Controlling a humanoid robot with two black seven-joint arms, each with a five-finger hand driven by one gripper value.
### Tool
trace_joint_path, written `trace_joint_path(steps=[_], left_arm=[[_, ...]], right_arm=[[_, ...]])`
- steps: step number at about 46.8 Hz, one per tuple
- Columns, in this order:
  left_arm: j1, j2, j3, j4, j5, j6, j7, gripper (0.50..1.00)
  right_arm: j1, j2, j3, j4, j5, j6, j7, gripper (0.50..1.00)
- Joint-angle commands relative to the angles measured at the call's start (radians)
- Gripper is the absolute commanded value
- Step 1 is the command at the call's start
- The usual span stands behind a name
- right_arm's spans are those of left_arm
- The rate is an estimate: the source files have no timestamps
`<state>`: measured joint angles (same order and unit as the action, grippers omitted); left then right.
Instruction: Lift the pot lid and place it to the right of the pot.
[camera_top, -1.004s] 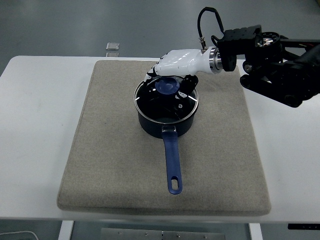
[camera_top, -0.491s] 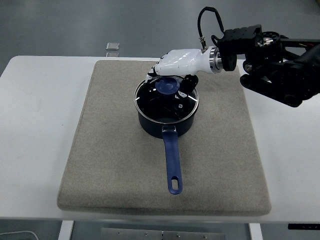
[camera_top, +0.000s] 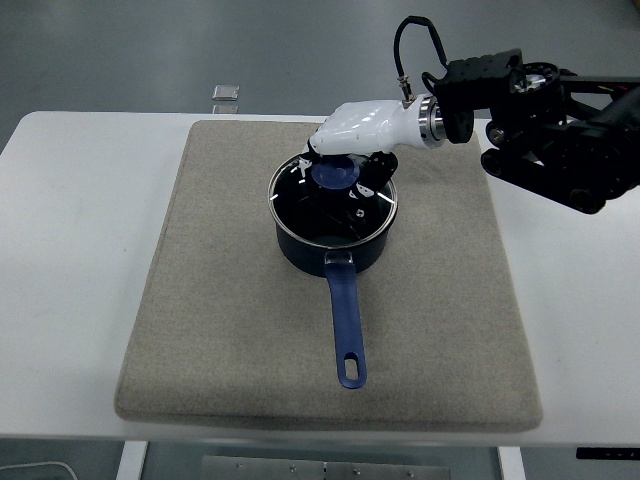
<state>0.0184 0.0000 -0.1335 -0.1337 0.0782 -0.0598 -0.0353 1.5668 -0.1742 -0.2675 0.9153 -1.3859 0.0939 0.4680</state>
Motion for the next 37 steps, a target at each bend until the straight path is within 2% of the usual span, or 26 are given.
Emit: trace_joint_path(steps=[1, 37], left_arm=[[0.000, 0.000, 0.000, 0.000, 0.000, 0.000, 0.000, 1.000], [0.000, 0.000, 0.000, -0.001, 0.000, 0.000, 0.000, 1.000]], right_arm=[[0.001, 0.024, -0.006, 0.000, -0.001, 0.001, 0.000, 0.500], [0.018, 0.027, -0.004, -0.032, 0.001, 0.018, 0.001, 0.500]])
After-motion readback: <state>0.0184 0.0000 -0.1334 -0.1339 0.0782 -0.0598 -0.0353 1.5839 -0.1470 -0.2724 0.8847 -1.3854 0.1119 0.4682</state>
